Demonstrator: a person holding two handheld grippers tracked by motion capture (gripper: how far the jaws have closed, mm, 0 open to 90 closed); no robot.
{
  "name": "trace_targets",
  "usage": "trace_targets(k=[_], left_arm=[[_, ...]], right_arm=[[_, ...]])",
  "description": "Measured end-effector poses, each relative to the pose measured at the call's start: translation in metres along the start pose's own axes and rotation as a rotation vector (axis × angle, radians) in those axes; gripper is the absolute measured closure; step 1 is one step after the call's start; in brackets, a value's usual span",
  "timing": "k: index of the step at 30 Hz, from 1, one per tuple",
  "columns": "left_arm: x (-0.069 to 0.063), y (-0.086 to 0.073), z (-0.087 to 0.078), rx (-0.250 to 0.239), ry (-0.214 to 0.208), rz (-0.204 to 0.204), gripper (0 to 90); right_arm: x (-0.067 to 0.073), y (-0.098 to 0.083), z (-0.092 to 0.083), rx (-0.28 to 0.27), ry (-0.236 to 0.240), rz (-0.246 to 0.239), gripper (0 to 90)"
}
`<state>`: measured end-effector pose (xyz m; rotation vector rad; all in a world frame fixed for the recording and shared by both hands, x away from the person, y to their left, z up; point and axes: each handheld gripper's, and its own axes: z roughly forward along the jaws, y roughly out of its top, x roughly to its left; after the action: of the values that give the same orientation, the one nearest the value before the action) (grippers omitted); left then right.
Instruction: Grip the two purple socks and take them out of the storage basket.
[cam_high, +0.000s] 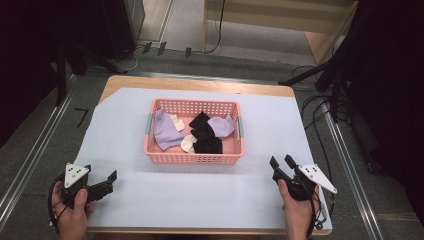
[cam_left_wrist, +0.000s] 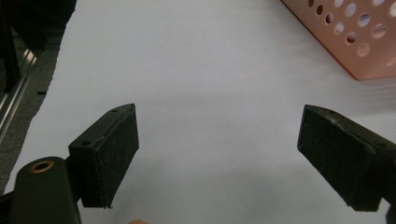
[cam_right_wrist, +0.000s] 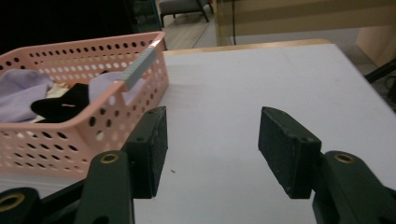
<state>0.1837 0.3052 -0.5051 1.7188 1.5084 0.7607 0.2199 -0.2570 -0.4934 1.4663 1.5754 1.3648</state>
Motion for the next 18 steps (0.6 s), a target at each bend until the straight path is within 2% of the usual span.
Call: trace_targets(k=[3, 4, 5, 6, 7, 8, 9, 10, 11, 12, 14, 16, 17, 18], left_arm=[[0.0, 0.0, 0.0, 0.004, -0.001, -0.001, 13.6], [0.0, 0.0, 0.0, 0.003, -0.003, -0.001, 13.6], [0.0, 0.0, 0.0, 0.003, -0.004, -0.002, 13.6], [0.0, 0.0, 0.001, 0.003, -0.005, -0.004, 13.6], [0.0, 0.0, 0.001, 0.003, -0.006, -0.005, 13.6], [0.001, 0.0, 0.0, 0.003, -0.007, -0.003, 13.6], [0.001, 0.0, 0.0, 0.003, -0.007, -0.003, 13.6], [0.001, 0.0, 0.0, 0.003, -0.008, -0.002, 13.6], [0.001, 0.0, 0.001, 0.004, -0.009, -0.004, 13.6], [0.001, 0.0, 0.001, 0.004, -0.01, -0.004, 13.6], [0.001, 0.0, 0.001, 0.008, -0.007, -0.005, 13.7], [0.0, 0.0, 0.001, 0.011, -0.003, 0.003, 13.7], [0.0, 0.0, 0.001, 0.008, -0.003, 0.003, 13.7], [0.001, 0.0, 0.0, 0.004, -0.01, -0.004, 13.7]], right_arm=[[0.009, 0.003, 0.005, 0.015, 0.017, -0.004, 45.7], [0.019, 0.007, 0.01, 0.021, 0.046, -0.017, 47.1], [0.019, 0.007, 0.01, 0.021, 0.046, -0.017, 47.1], [0.028, 0.012, 0.015, 0.027, 0.063, -0.037, 47.2], [0.028, 0.012, 0.015, 0.027, 0.063, -0.037, 47.2], [0.037, 0.017, 0.019, 0.018, 0.084, -0.05, 47.8], [0.037, 0.017, 0.019, 0.018, 0.084, -0.05, 47.8], [0.045, 0.023, 0.024, 0.006, 0.094, -0.064, 48.8], [0.045, 0.023, 0.024, 0.006, 0.094, -0.064, 48.8], [0.053, 0.029, 0.029, 0.003, 0.105, -0.069, 50.5], [0.057, 0.032, 0.031, 0.007, 0.113, -0.071, 51.4], [0.07, 0.036, 0.04, 0.019, 0.137, -0.08, 53.2], [0.07, 0.036, 0.04, 0.019, 0.137, -0.08, 53.2], [0.079, 0.038, 0.046, 0.034, 0.147, -0.079, 55.0]])
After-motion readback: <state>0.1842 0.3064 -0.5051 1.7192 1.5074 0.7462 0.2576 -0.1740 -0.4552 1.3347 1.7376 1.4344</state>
